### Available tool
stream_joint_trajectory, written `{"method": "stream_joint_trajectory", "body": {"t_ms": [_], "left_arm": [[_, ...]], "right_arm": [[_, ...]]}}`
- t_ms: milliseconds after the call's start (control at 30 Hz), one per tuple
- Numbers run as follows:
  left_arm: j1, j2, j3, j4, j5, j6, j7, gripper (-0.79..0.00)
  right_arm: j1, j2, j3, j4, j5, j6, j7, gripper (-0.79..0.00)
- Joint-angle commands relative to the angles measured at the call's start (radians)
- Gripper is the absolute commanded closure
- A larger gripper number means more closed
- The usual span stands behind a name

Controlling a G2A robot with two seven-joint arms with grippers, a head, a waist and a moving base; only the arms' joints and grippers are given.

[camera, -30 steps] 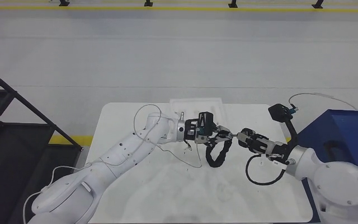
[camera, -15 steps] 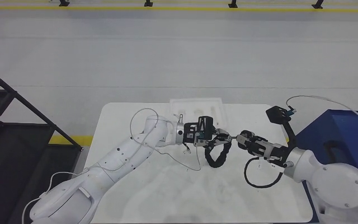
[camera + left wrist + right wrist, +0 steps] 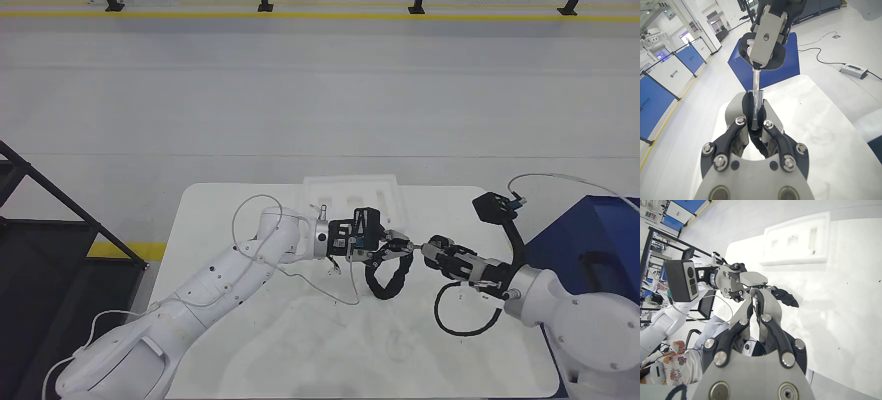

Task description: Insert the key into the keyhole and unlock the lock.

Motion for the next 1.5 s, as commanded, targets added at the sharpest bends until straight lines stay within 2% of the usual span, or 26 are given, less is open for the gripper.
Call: {"method": "stream_joint_trajectory", "body": {"t_ms": [0,433,467,500,533,733,800,967,1033,1100,1200,1467], "left_arm": [[0.001,-0.001,-0.002,-0.002,0.006,-0.002,-0.001,0.0],[-0.02,-0.016,-0.002,0.002,0.041,-0.034,-0.015,0.0],[-0.02,-0.017,-0.003,0.005,0.041,-0.036,-0.014,0.0],[-0.02,-0.018,-0.005,0.01,0.04,-0.036,-0.011,0.0],[-0.02,-0.019,-0.006,0.016,0.039,-0.038,-0.01,0.0],[-0.02,-0.018,-0.026,0.044,0.019,-0.069,-0.029,0.0],[-0.021,-0.017,-0.036,0.051,0.007,-0.09,-0.04,0.0],[-0.032,-0.01,-0.067,0.053,-0.046,-0.177,-0.084,0.0],[-0.038,-0.007,-0.085,0.051,-0.083,-0.211,-0.126,0.0],[-0.04,-0.005,-0.084,0.042,-0.114,-0.214,-0.158,0.0],[-0.061,0.003,-0.048,0.022,-0.185,-0.214,-0.23,0.0],[-0.17,0.049,0.097,-0.024,-0.438,-0.214,-0.443,0.0]], "right_arm": [[0.003,0.0,-0.009,0.0,-0.001,0.002,-0.003,0.0],[0.032,0.002,-0.103,0.03,-0.035,0.014,-0.011,0.0],[0.034,0.002,-0.105,0.033,-0.036,0.016,-0.015,-0.095],[0.036,0.003,-0.105,0.035,-0.037,0.015,-0.018,-0.625],[0.038,0.003,-0.104,0.036,-0.038,0.013,-0.02,-0.785],[0.042,0.009,-0.061,0.042,-0.02,-0.069,-0.011,-0.785],[0.042,0.013,-0.043,0.043,-0.018,-0.137,0.001,-0.785],[0.042,0.021,-0.021,0.084,0.059,-0.422,0.048,-0.785],[0.043,0.022,-0.015,0.112,0.106,-0.563,0.032,-0.785],[0.039,0.026,-0.017,0.125,0.098,-0.63,0.052,-0.785],[0.035,0.026,-0.024,0.164,0.146,-0.69,0.037,-0.785],[0.034,0.026,-0.024,0.176,0.164,-0.694,0.022,-0.785]]}}
